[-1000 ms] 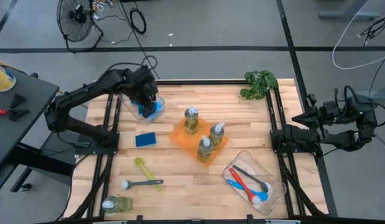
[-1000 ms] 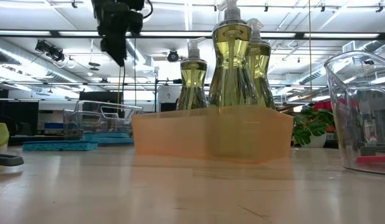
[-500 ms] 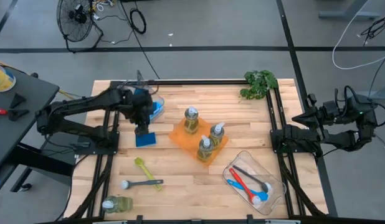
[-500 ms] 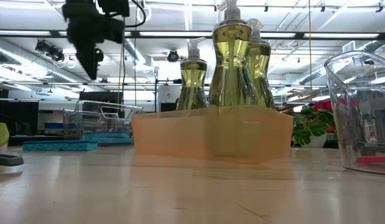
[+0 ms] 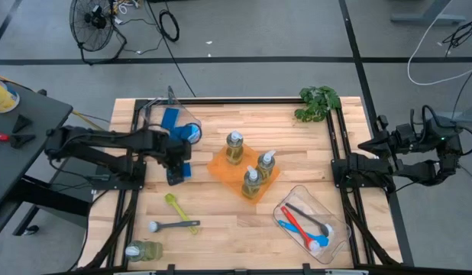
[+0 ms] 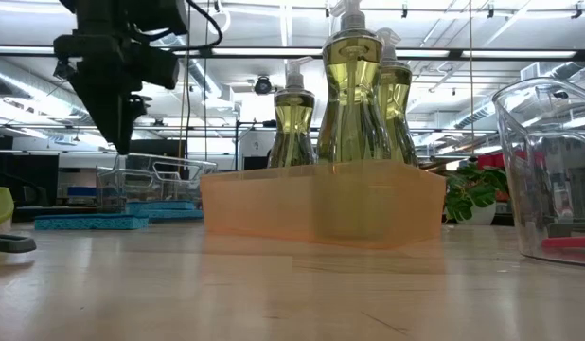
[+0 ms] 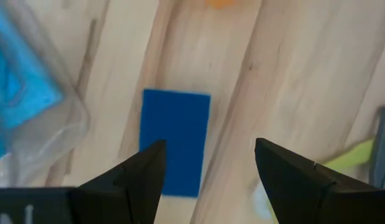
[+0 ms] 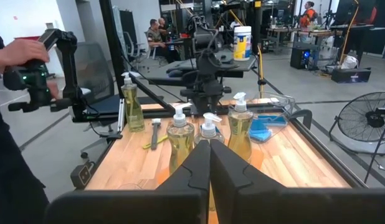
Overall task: Pick & Place Kitchen Sink Supplies
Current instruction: Put the blue sponge into the top transparent bin
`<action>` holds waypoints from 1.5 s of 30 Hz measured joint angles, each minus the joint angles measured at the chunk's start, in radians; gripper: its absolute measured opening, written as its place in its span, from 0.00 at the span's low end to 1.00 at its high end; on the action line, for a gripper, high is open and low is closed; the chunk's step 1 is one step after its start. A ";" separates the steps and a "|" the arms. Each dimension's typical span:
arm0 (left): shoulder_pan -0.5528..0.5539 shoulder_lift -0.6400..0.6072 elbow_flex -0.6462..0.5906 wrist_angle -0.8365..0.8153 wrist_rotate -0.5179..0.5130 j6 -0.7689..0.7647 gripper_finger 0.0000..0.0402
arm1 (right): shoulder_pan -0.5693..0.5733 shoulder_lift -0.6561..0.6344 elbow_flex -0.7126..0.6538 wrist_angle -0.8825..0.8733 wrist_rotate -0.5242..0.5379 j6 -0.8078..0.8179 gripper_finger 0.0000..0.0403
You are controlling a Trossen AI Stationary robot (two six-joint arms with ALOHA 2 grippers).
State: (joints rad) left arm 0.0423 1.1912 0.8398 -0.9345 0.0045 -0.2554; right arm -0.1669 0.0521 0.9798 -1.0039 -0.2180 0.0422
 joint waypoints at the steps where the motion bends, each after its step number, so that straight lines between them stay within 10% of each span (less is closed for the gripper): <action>1: -0.018 0.000 -0.012 0.022 -0.008 -0.020 0.62 | 0.000 0.000 0.000 0.000 0.000 0.000 0.03; 25: -0.264 0.029 -0.236 0.186 -0.340 -0.286 0.62 | 0.000 0.000 0.000 0.000 0.000 0.000 0.03; 45: -0.310 0.227 -0.243 0.299 -0.366 -0.214 0.61 | 0.000 0.000 0.000 0.000 0.000 0.000 0.03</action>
State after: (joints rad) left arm -0.2679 1.4185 0.5972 -0.6350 -0.3614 -0.4694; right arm -0.1667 0.0519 0.9798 -1.0039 -0.2180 0.0423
